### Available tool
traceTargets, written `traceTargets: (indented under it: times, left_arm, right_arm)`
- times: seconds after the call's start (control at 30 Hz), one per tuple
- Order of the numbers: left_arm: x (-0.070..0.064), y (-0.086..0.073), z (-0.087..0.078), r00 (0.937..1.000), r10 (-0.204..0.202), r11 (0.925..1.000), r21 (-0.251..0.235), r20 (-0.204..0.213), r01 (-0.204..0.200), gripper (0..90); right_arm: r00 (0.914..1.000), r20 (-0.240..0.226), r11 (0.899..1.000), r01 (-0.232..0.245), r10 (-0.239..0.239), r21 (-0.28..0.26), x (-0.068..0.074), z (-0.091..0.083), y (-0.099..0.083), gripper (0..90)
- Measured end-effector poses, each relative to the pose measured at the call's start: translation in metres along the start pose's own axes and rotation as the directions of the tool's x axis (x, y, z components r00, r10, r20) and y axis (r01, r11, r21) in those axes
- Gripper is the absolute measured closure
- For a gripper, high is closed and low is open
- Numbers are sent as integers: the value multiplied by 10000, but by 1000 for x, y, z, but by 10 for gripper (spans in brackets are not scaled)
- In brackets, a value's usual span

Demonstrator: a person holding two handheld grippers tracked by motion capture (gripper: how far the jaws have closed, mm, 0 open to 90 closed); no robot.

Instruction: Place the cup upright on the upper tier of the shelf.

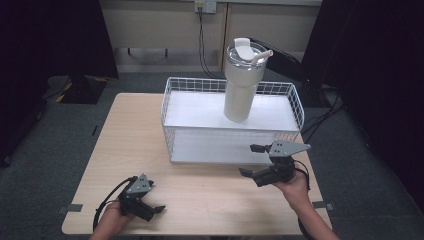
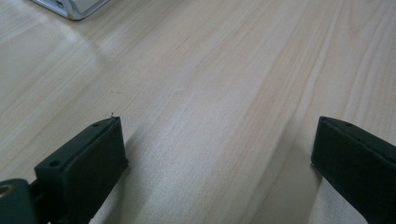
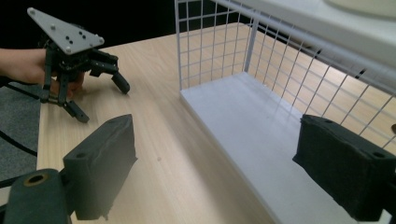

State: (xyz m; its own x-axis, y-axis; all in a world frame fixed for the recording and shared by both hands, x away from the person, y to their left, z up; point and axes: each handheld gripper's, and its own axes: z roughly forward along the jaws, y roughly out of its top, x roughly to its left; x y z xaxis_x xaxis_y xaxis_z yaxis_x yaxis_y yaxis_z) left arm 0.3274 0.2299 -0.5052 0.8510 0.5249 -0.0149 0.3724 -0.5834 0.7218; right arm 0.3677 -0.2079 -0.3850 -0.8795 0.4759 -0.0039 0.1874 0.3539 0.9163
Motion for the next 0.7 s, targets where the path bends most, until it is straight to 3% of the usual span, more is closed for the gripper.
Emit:
traceTargets:
  times: [0.13, 0.5, 0.7]
  left_arm:
    - [0, 0, 0, 10000, 1, 10000, -2, -4, -1, 24]
    - [0, 0, 0, 10000, 0, 10000, 3, -2, 0, 24]
    - [0, 0, 0, 10000, 5, 10000, 5, 2, -5, 24]
  right_arm:
    - [9999, -78, 9999, -112, 113, 59, 3, 5, -13, 116]
    - [9987, -354, 9951, -338, 372, 926, 12, 28, -56, 117]
    - [9983, -437, 9928, -336, 388, 1148, 15, 34, -70, 120]
